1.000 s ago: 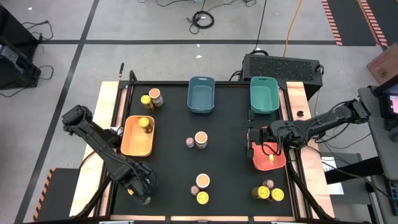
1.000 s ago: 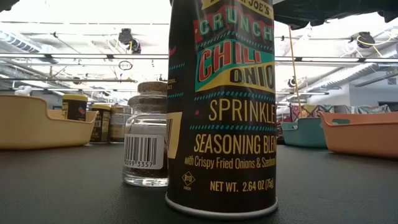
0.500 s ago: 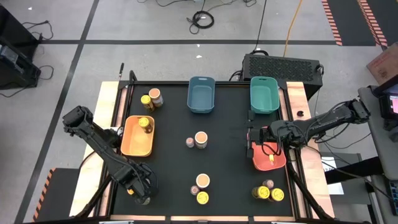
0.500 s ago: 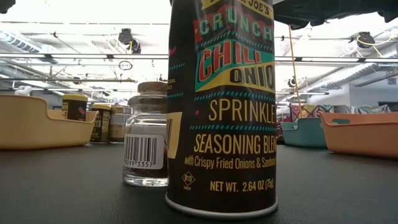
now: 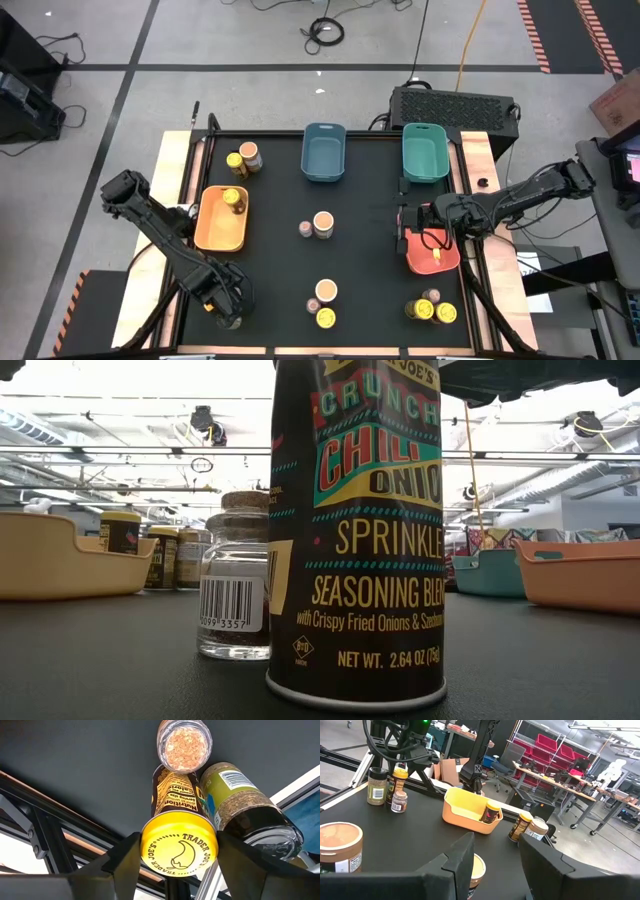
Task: Sort spices by type
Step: Put the yellow seasoning can into the yellow bin
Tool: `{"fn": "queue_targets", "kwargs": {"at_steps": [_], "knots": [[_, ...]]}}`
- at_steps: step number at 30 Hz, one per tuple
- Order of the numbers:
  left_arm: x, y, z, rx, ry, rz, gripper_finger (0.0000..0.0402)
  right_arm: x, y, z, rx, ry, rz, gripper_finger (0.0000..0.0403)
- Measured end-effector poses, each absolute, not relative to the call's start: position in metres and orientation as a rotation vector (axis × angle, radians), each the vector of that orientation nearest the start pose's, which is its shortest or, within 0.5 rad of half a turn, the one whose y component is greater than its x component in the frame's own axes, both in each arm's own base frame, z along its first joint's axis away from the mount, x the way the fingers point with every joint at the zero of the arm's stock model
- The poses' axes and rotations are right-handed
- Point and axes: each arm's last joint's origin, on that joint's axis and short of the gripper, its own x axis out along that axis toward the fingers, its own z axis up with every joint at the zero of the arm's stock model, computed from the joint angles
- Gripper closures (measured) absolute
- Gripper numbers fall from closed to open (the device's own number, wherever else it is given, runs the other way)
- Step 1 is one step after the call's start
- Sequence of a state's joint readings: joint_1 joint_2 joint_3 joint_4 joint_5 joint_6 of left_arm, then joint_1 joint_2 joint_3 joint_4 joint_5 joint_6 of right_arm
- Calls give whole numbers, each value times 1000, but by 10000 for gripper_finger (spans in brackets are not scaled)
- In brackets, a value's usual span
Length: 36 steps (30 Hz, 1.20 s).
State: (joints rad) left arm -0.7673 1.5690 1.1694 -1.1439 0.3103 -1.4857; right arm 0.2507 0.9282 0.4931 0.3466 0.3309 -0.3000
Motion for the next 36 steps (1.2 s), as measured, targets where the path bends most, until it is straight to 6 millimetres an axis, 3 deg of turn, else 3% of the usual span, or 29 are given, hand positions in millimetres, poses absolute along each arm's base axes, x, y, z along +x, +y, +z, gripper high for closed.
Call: {"fn": "queue_targets", "kwargs": {"at_steps": [11, 18, 28, 36], "knots": [[183, -186, 236, -638, 1790, 484, 182, 200, 41, 258, -329, 97, -67, 253], [184, -167, 272, -672, 1729, 482, 183, 200, 41, 258, -329, 95, -67, 253], [164, -116, 347, -791, 1539, 514, 184, 200, 41, 258, -329, 95, -67, 253], [159, -65, 363, -829, 1320, 568, 184, 200, 41, 258, -336, 93, -68, 253]]}}
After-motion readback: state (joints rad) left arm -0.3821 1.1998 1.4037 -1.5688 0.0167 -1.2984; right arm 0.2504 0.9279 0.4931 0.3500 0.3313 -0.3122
